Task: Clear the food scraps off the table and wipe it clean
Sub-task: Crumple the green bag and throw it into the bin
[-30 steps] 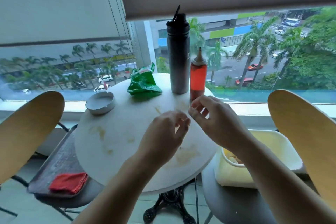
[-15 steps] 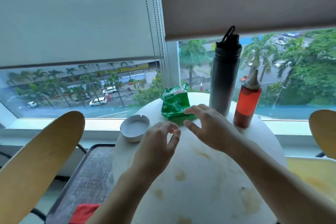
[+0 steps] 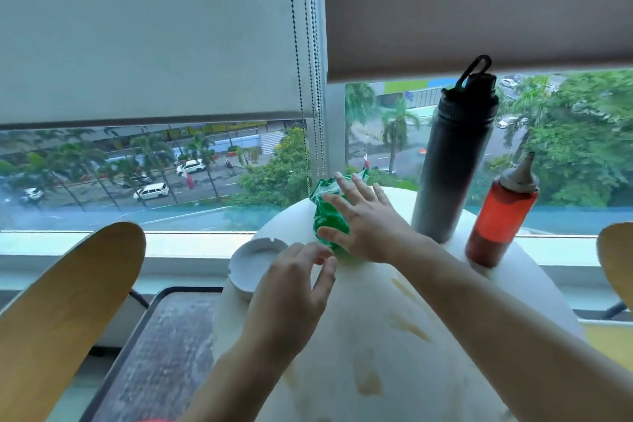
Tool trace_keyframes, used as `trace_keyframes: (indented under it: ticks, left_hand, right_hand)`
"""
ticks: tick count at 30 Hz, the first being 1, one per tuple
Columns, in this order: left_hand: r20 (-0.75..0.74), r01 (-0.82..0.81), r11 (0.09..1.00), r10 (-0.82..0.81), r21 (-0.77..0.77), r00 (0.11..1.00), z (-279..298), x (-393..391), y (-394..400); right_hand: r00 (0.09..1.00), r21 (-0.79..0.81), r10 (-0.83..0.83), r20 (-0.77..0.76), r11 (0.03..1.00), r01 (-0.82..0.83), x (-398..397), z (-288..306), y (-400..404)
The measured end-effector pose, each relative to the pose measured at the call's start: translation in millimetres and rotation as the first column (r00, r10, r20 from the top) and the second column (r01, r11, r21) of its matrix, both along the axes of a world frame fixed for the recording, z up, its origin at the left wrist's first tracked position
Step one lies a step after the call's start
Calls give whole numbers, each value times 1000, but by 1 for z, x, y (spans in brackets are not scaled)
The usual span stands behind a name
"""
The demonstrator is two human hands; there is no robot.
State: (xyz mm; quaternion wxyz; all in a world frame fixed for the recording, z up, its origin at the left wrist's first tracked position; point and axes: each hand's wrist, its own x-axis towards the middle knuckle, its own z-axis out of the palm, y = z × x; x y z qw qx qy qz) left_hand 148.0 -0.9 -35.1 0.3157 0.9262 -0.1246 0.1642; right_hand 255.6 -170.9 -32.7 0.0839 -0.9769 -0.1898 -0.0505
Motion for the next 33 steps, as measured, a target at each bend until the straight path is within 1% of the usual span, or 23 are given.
trace_keyframes:
  ticks: [4, 7, 12, 19, 25, 31, 33]
  left_hand:
    - [-20, 0, 1000, -1, -15, 1000, -3, 2, 4]
    - [-20, -4, 1000, 4, -19, 1000, -5, 2, 5]
    - [-18, -7, 1000, 6, -31, 1000, -7, 1, 4]
    - [-19, 3, 999, -3, -35, 1000, -4, -3, -2]
    - [-15, -1, 1000, 0, -13, 1000, 1, -9, -9]
    - [-20, 5, 1000, -5, -12, 1000, 2, -16, -21]
    - [-22, 13, 1000, -13, -15, 1000, 3, -20, -23]
  right_hand:
    - [998, -93, -42, -50, 995, 37, 6, -4, 3]
    - [997, -161, -63, -52, 985, 54, 8, -9, 2]
    - [998, -202, -54, -23, 978, 48, 3, -15, -1]
    - [998, -206, -56, -20, 977, 51, -9, -16, -11]
    - [997, -112, -70, -33, 991, 66, -21, -21, -23]
    - [997, -85, -51, 50, 995, 55, -36, -22, -33]
    - [996, -37, -25, 88, 999, 28, -39, -22, -37]
